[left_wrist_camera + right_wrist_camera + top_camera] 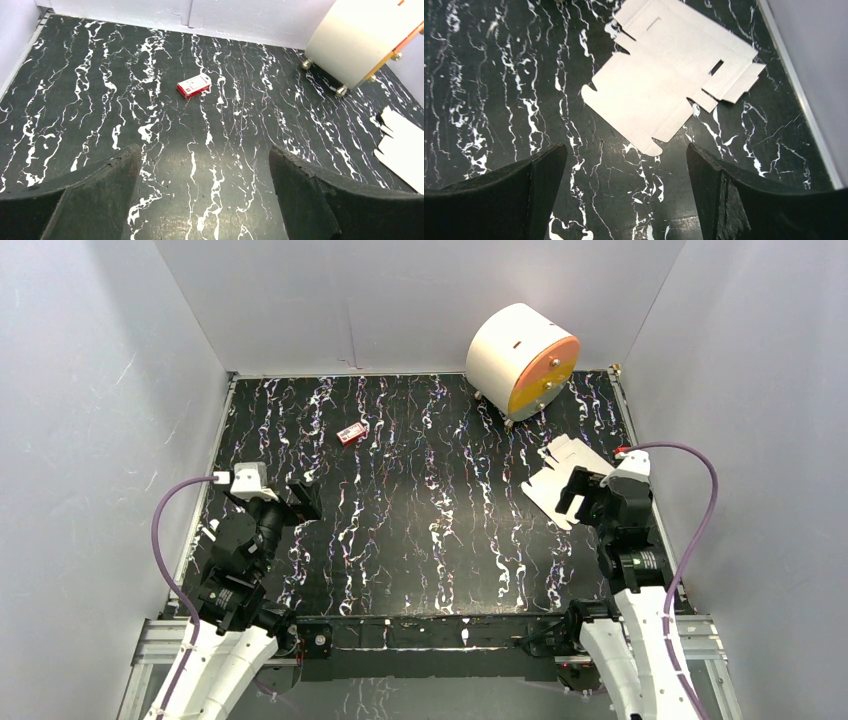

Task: Fold the paper box

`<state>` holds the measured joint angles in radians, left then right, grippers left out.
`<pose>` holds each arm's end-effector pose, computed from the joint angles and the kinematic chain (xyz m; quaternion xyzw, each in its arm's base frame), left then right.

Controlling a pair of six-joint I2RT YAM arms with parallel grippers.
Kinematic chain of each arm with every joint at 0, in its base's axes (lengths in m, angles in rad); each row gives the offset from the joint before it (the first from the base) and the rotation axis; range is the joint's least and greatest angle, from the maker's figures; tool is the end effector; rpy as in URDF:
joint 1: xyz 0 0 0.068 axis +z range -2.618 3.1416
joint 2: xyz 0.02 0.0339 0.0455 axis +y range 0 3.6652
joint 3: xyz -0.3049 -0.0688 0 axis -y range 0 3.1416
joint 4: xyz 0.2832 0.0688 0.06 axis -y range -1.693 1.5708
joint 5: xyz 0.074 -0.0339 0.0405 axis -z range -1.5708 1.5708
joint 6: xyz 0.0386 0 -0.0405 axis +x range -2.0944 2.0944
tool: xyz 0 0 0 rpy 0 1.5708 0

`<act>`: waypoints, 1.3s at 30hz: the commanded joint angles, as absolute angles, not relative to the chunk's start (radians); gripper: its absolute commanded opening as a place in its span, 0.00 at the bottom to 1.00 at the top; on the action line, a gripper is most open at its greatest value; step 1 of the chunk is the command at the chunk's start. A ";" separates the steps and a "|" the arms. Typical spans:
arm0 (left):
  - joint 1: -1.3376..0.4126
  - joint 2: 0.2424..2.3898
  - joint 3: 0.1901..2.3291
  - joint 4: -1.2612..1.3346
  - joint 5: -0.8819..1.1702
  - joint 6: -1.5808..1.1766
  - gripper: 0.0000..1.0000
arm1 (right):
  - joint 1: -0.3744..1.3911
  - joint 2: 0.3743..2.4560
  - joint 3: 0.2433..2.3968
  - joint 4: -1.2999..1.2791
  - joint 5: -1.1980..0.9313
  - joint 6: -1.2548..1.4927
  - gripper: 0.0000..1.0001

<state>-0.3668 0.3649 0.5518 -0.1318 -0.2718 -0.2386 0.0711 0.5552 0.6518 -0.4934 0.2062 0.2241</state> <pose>0.1095 -0.0310 0.3400 -0.0546 0.6859 -0.1256 0.7147 0.1403 0.0021 0.3181 0.1201 0.8214 -0.0037 0.5575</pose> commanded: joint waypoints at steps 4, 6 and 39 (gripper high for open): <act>-0.404 0.349 0.537 -0.151 -0.178 -0.177 0.96 | 0.062 0.693 0.579 -0.285 0.273 0.292 0.99; -0.415 0.349 0.535 -0.151 -0.189 -0.171 0.96 | 0.047 0.736 0.565 -0.236 0.295 0.296 0.99; -0.440 0.379 0.522 -0.120 -0.195 -0.144 0.96 | -0.621 1.359 0.386 0.588 -0.175 0.610 0.82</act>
<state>-0.4355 0.3737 0.5297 -0.1493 -0.2188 -0.1635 -0.6041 1.3037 0.3820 0.4374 -0.1547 0.5407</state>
